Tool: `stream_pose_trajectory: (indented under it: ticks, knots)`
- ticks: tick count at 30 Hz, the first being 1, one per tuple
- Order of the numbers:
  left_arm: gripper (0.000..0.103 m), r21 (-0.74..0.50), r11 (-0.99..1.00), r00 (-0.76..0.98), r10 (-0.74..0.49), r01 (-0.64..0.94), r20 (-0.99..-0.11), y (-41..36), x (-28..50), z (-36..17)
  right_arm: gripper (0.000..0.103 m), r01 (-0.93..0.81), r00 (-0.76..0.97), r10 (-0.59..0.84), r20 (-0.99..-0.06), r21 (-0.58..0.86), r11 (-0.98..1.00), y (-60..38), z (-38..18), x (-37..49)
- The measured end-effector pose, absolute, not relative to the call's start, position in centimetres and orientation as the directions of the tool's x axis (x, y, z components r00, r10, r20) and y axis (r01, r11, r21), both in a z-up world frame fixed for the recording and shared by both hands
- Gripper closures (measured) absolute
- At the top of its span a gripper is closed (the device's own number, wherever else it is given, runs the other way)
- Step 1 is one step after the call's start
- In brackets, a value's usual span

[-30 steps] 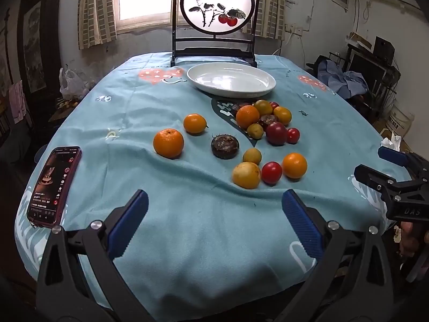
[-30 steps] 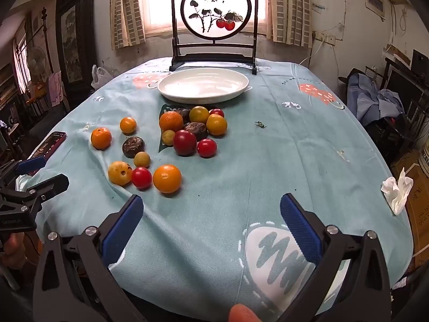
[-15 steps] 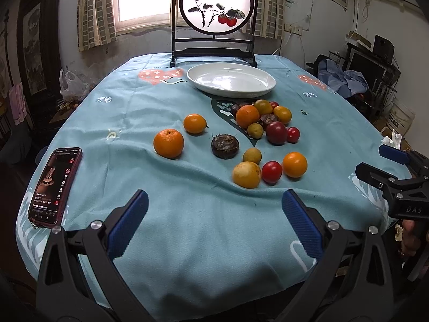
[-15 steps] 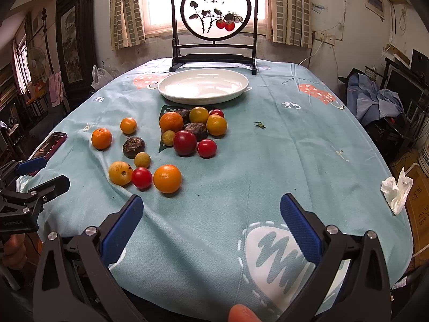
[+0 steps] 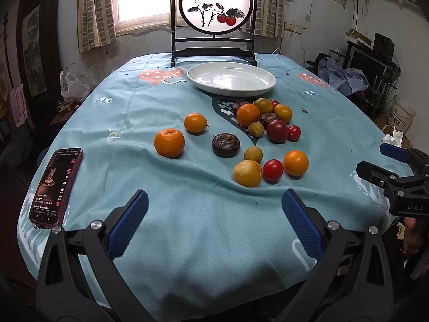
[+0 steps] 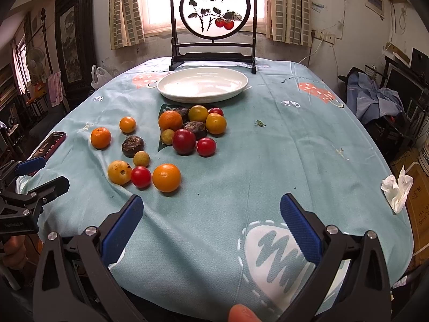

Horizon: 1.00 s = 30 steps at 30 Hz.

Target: Organize fruits

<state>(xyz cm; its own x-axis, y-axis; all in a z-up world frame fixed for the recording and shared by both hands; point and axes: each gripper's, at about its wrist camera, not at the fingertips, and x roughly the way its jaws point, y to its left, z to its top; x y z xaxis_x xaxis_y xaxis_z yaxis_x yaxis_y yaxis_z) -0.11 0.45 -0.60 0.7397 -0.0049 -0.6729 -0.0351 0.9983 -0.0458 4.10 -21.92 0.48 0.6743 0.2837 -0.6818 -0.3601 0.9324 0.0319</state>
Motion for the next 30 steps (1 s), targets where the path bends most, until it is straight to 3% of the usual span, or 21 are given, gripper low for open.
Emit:
stream_pose_trajectory:
  ticks: [30]
  knots:
    - [0.002,-0.037,0.999,0.740,0.001,-0.035,-0.673,0.41,-0.27,-0.73,0.001,-0.366,0.667,0.283,-0.689,0.028,0.930,-21.68,0.06,3.86]
